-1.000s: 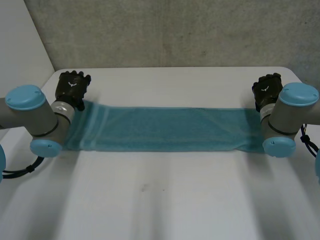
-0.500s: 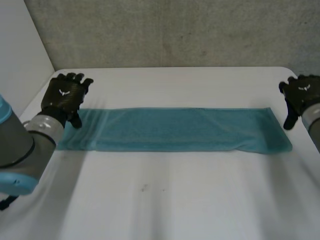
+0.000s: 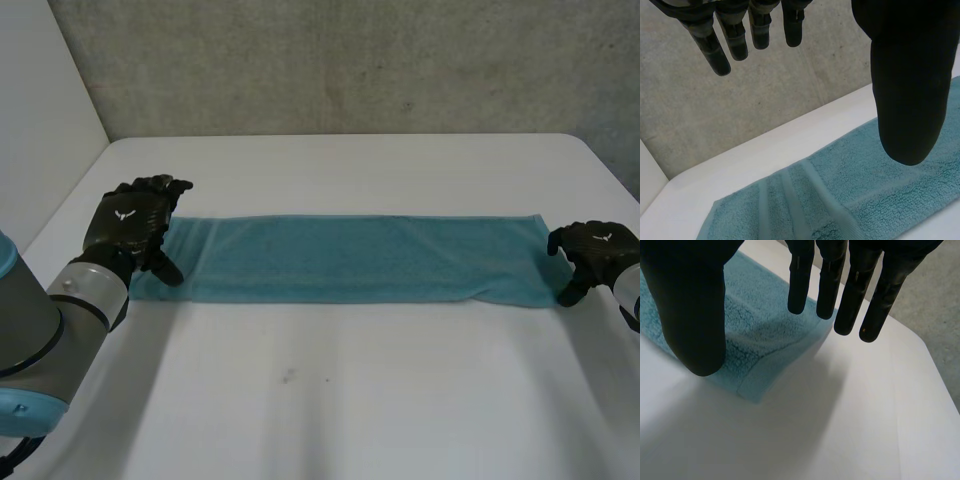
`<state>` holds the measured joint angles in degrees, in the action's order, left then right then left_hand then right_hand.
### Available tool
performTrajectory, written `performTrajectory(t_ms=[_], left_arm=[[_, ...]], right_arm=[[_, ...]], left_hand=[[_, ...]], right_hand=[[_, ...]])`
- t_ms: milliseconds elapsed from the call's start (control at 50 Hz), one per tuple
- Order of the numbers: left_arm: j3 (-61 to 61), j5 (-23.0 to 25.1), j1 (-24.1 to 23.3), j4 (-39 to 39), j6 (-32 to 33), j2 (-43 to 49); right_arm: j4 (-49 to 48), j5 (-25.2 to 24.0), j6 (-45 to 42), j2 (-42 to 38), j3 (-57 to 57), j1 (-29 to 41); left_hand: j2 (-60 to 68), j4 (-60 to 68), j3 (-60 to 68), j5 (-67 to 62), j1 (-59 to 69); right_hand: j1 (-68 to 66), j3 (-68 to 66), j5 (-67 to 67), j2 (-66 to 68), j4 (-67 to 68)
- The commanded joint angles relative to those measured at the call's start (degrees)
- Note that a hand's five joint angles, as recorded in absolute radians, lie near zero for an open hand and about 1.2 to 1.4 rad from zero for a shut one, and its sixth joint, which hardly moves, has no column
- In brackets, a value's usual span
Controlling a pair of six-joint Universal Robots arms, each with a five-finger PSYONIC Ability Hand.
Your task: Fold the laundry
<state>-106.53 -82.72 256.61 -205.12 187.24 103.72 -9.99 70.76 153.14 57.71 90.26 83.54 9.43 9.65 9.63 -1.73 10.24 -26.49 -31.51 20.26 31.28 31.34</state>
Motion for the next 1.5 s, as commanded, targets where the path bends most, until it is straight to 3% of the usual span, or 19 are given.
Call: performTrajectory(t_ms=[20,220,260,300,380,580,780,880,920,980,1020,1040,1080,1140,1180,1360,1440,1480,1500], left_arm=[[-0.3,0.0,-0.1,0.0,0.2,0.1],[-0.3,0.1,0.0,0.1,0.1,0.1],[-0.3,0.1,-0.1,0.1,0.1,0.1],[-0.9,0.1,-0.1,0.1,0.2,0.1],[-1.1,0.1,-0.3,0.0,0.1,-0.1],[-1.6,0.0,-0.8,0.1,0.2,-1.3],[-1.6,0.0,-0.5,0.1,0.2,-1.3],[-1.6,-0.1,-0.4,0.1,0.2,-1.3],[-1.6,-0.1,-0.3,0.1,0.2,-1.3],[-1.6,-0.1,-0.1,0.1,0.2,-1.4],[-1.6,-0.2,-0.1,0.1,0.2,-1.5],[-1.6,-0.2,-0.1,0.1,0.2,-1.5],[-1.5,-0.2,0.0,0.1,0.2,-1.9],[-1.5,-0.3,0.1,0.1,0.1,-2.2],[-1.6,-0.3,0.2,0.2,0.1,-2.5],[-1.6,-0.3,0.2,0.2,0.1,-2.9],[-1.6,-0.3,0.2,0.2,0.1,-2.8],[-1.6,-0.2,0.2,0.2,0.1,-2.9],[-1.6,-0.2,0.1,0.2,0.1,-2.9]], right_arm=[[0.1,0.8,-0.3,-1.4,-0.4,0.0],[0.4,1.1,-0.5,-3.3,-1.1,0.0],[0.5,1.2,-0.6,-3.6,-1.4,0.0],[0.4,1.6,-0.7,-3.8,-2.1,-0.2],[0.7,3.3,-1.6,-3.7,-3.3,-1.4],[0.8,21.4,-12.4,-2.9,-9.9,-10.0],[0.8,23.0,-17.1,-1.5,-14.7,-9.7],[0.3,23.0,-14.4,1.4,-16.3,-1.1],[0.3,23.1,-12.4,2.5,-18.6,7.5],[0.2,23.0,-11.6,2.6,-20.0,12.1],[0.1,22.7,-10.3,2.5,-23.0,22.0],[0.1,22.7,-10.3,2.5,-23.0,22.0],[-0.9,21.1,-9.4,1.0,-26.4,30.9],[-1.5,19.9,-8.8,-1.3,-27.9,35.3],[-2.7,16.7,-7.8,-7.3,-31.3,43.2],[-2.8,14.0,-7.7,-23.0,-37.2,55.6],[-2.8,14.3,-7.7,-23.9,-37.3,56.6],[-2.8,14.8,-7.9,-23.9,-37.5,56.4],[-2.8,15.4,-7.6,-23.3,-37.7,56.4]], left_hand=[[0.6,0.4,0.4,1.7,-0.2],[0.6,0.4,0.4,1.7,-0.2],[0.6,0.4,0.4,1.7,-0.2],[0.6,0.4,0.4,1.7,-0.2],[0.6,0.4,0.4,1.7,-0.2],[0.6,0.4,0.4,1.7,-0.2],[0.6,0.4,0.4,1.7,-0.2],[0.6,0.4,0.4,1.7,-0.2],[0.6,0.4,0.4,1.7,-0.2],[0.6,0.4,0.4,1.7,-0.2],[0.6,0.4,0.4,1.7,-0.2],[0.6,0.4,0.4,1.7,-0.2],[0.6,0.4,0.4,1.7,-0.2],[0.6,0.4,0.4,1.7,-0.2],[0.6,0.4,0.4,1.7,-0.2],[0.6,0.4,0.4,1.7,-0.2],[0.6,0.4,0.4,1.7,-0.2],[0.6,0.4,0.4,1.7,-0.2],[0.6,0.4,0.4,1.7,-0.2]], right_hand=[[-10.8,-5.8,7.1,6.0,6.0],[-20.6,-15.6,16.8,15.8,15.7],[-31.0,-26.0,27.3,26.2,26.2],[-53.4,-48.4,49.7,48.7,48.6],[-53.5,-48.5,49.7,48.7,48.7],[-53.5,-48.5,49.7,48.7,48.7],[-53.5,-48.5,49.7,48.7,48.7],[-53.5,-48.5,49.7,48.7,48.7],[-53.5,-48.5,49.7,48.7,48.7],[-53.5,-48.5,49.7,48.7,48.7],[-53.5,-48.5,49.7,48.7,48.7],[-53.5,-48.5,49.7,48.7,48.7],[-53.5,-48.5,49.7,48.7,48.7],[-53.5,-48.5,49.7,48.7,48.7],[-53.5,-48.5,49.7,48.7,48.7],[-53.5,-48.5,49.7,48.7,48.7],[-53.5,-48.5,49.7,48.7,48.7],[-45.2,-40.1,41.4,40.4,40.3],[-16.2,-11.2,12.4,11.4,11.3]])
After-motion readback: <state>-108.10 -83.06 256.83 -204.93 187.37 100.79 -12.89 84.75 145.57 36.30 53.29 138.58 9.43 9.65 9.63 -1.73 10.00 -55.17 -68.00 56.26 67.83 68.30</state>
